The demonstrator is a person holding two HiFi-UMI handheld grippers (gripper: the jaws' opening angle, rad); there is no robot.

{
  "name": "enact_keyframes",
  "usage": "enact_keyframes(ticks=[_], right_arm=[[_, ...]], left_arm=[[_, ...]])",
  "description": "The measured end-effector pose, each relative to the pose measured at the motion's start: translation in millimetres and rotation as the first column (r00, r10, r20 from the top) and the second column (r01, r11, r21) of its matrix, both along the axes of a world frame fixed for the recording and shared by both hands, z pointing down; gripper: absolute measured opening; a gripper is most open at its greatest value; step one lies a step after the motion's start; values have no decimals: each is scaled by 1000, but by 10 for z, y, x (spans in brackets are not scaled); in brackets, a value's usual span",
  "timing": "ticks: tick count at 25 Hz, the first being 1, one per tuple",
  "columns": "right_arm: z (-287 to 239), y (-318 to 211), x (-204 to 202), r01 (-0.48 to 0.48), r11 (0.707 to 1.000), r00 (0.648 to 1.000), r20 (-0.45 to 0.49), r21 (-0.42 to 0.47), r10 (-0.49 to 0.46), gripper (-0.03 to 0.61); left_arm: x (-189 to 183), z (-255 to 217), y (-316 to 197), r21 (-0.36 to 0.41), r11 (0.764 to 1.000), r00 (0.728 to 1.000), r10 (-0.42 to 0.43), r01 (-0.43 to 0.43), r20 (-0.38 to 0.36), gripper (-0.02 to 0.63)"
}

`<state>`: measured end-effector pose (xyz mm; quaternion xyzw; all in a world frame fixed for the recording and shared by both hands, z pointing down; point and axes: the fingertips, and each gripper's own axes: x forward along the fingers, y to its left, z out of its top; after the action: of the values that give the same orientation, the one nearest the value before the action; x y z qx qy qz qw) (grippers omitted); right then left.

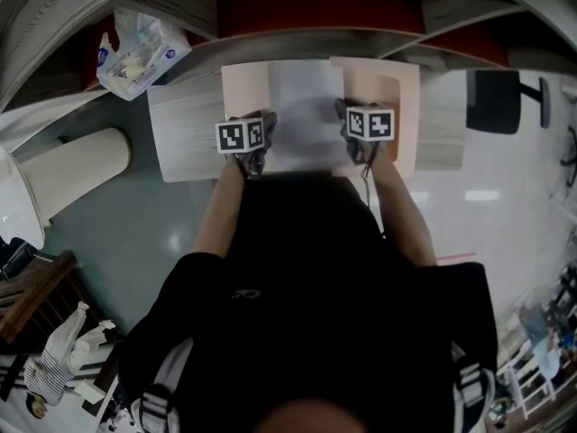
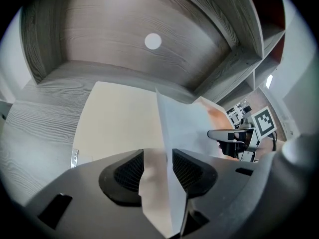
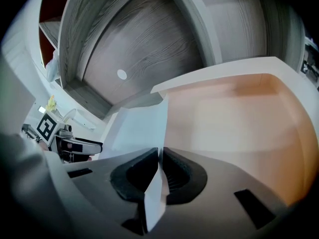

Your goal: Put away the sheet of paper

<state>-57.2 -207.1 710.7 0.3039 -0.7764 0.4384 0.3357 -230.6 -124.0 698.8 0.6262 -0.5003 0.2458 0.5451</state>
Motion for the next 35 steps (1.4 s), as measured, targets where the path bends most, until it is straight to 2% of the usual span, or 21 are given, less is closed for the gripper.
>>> enact_keyframes(ticks=[1, 2, 3, 4, 9, 16, 21, 23, 35], right_arm=[[-6, -3, 5, 0, 1000, 1000, -1, 7, 0, 27], [-11, -2, 5, 1, 1000, 1000, 0, 13, -1, 64], [-17, 4, 1, 4, 1000, 1000, 0, 19, -4, 143], [-24, 11, -1, 8, 1000, 1000, -2, 25, -8, 171], [-115, -16, 63, 12, 995, 999, -50, 104, -7, 226], [-278, 60, 124, -23, 985, 999, -29, 174, 28, 221], [-348, 199, 99, -24, 984, 1000, 14, 174, 21, 113], [-356, 243, 100, -20, 985, 1000, 18, 169, 18, 100], [-393, 383, 167, -41, 985, 999, 30, 166, 36, 83]], left_arm=[[11, 8, 5, -2, 1000, 1000, 6, -6, 2, 202], [24, 16, 12, -4, 1000, 1000, 12, -12, 3, 202], [39, 24, 22, -7, 1000, 1000, 18, -18, 3, 202], [55, 32, 33, -10, 1000, 1000, 23, -23, 2, 202], [91, 60, 62, -17, 999, 1000, 31, -31, 5, 202], [84, 78, 67, -15, 1000, 999, 24, -24, 24, 202], [61, 88, 75, -11, 1000, 999, 15, -15, 36, 202], [62, 90, 74, -8, 1000, 999, 14, -13, 40, 202], [132, 108, 99, -14, 998, 995, 61, -60, 73, 199]])
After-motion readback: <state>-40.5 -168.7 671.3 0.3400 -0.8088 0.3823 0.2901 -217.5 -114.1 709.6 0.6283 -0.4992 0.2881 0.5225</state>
